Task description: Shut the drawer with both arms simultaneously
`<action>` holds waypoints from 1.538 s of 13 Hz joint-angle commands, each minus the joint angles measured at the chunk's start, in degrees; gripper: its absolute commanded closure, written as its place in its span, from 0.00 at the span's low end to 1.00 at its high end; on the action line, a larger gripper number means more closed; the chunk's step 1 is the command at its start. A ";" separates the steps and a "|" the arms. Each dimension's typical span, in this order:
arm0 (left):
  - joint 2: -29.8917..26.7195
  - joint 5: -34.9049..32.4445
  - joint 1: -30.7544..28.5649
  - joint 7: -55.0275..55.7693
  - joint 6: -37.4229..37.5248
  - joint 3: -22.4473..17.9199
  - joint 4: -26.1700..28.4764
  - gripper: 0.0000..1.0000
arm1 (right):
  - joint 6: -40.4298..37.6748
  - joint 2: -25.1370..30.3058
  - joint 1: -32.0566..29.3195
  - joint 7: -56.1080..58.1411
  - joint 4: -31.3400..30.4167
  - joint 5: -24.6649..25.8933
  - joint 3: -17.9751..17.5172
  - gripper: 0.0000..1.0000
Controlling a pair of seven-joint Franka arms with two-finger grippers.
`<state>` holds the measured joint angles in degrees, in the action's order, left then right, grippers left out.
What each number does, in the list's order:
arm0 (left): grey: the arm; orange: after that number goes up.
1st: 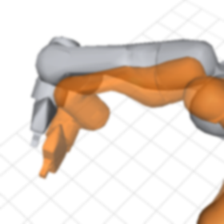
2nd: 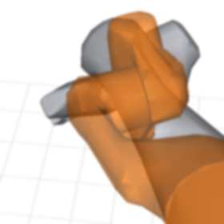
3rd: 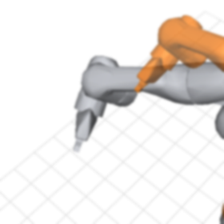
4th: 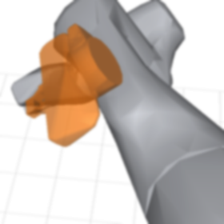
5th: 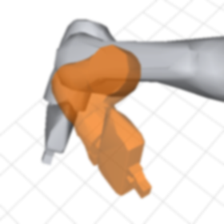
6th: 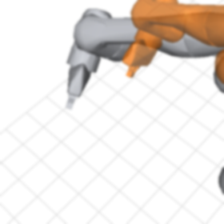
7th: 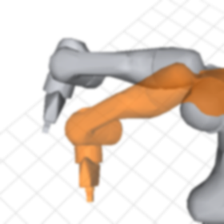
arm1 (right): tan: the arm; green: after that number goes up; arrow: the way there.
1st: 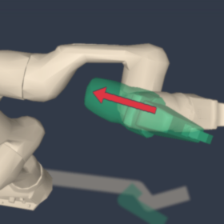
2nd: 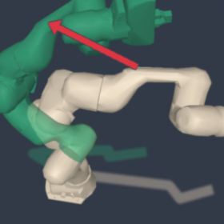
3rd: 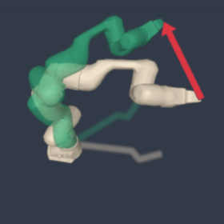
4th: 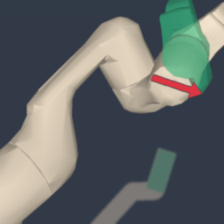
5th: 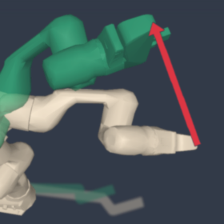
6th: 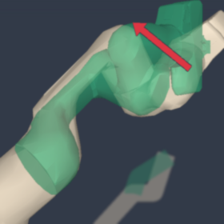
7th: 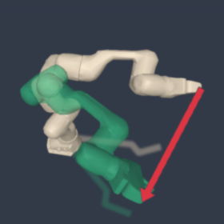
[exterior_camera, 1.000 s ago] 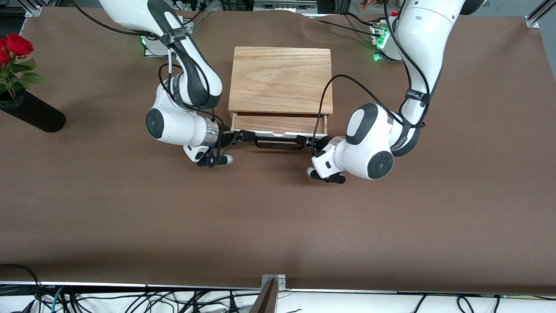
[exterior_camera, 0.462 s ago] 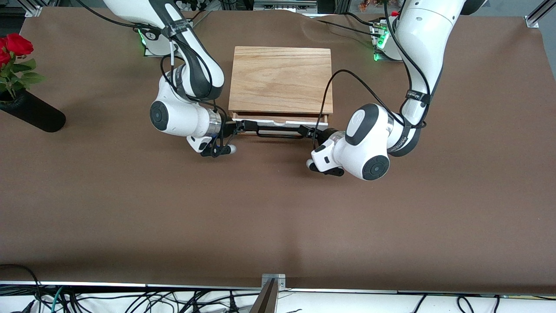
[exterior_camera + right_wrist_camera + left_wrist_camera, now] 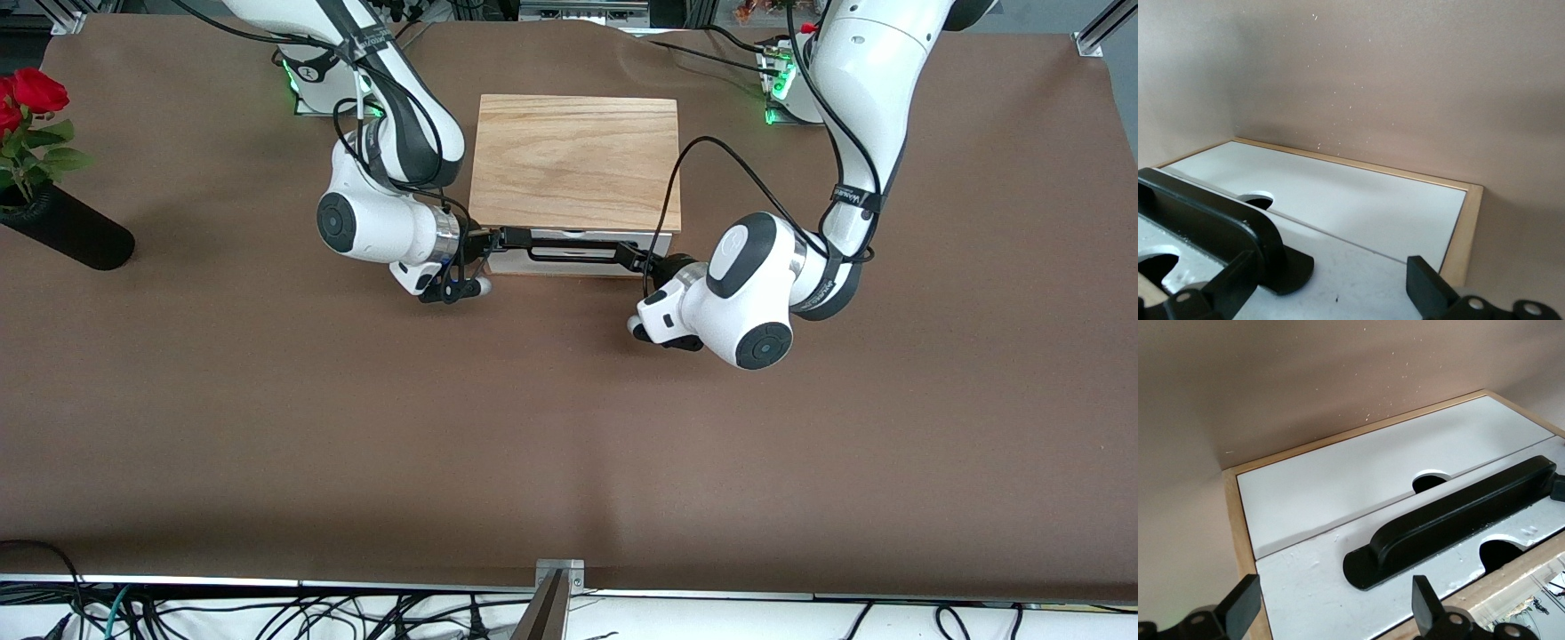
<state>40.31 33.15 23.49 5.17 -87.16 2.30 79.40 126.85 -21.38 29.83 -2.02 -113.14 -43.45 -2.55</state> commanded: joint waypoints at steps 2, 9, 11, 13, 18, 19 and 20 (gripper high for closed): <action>-1.46 0.78 -0.72 -0.60 0.59 -0.89 -0.73 0.00 | -4.41 2.75 0.06 -0.88 -3.94 -2.52 -2.12 0.00; -11.81 -20.44 -6.26 -0.69 0.50 -0.98 -5.48 0.00 | -12.14 6.95 0.06 -0.97 1.96 2.81 12.80 0.00; -15.95 -27.93 -7.22 -0.60 0.59 -0.98 -5.48 0.00 | -14.94 8.02 0.05 -0.18 4.32 8.35 17.38 0.00; -19.46 -35.22 -8.28 -0.43 0.76 -0.81 -5.48 0.00 | -19.07 8.02 0.05 -0.35 9.41 16.07 20.46 0.00; -27.65 -35.62 -1.68 1.07 5.50 -14.60 -5.39 0.00 | -31.00 8.38 -0.03 0.97 21.53 24.20 27.33 0.00; -28.79 -33.96 -2.65 1.94 5.60 -14.61 -4.35 0.00 | -34.96 8.29 -0.12 0.62 23.91 25.07 27.94 0.00; -30.54 -32.55 -3.53 1.95 5.34 -14.52 -2.68 0.00 | -36.91 8.55 -0.12 0.36 25.59 27.43 28.38 0.00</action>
<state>12.23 -1.56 20.20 6.10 -81.58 -11.53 73.31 95.10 -12.76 29.42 -1.33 -92.01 -19.12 25.08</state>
